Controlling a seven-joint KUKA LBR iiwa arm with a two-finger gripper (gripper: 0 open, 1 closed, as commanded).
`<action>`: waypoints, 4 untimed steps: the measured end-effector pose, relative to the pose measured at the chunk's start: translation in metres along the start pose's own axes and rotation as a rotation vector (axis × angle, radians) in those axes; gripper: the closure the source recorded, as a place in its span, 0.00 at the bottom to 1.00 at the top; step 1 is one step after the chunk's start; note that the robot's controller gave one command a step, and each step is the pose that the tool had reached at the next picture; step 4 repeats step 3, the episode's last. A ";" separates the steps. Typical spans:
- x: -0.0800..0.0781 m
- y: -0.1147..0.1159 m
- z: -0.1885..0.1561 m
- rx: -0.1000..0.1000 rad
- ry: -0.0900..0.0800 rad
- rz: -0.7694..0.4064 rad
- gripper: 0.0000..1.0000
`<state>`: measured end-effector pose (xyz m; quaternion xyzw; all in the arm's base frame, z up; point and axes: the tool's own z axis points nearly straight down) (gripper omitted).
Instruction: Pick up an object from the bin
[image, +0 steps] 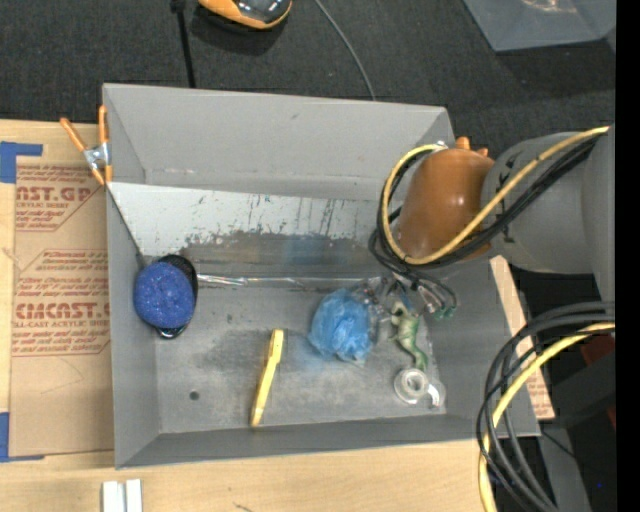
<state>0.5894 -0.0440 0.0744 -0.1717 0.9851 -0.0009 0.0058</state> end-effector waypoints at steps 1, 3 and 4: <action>0.001 0.016 -0.031 -0.001 0.001 0.002 1.00; -0.002 -0.003 -0.052 -0.001 -0.003 -0.368 1.00; -0.002 -0.003 -0.052 -0.001 -0.003 -0.368 1.00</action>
Offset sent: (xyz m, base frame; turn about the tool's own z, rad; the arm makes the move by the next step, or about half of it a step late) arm 0.0000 0.0000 0.0000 0.0000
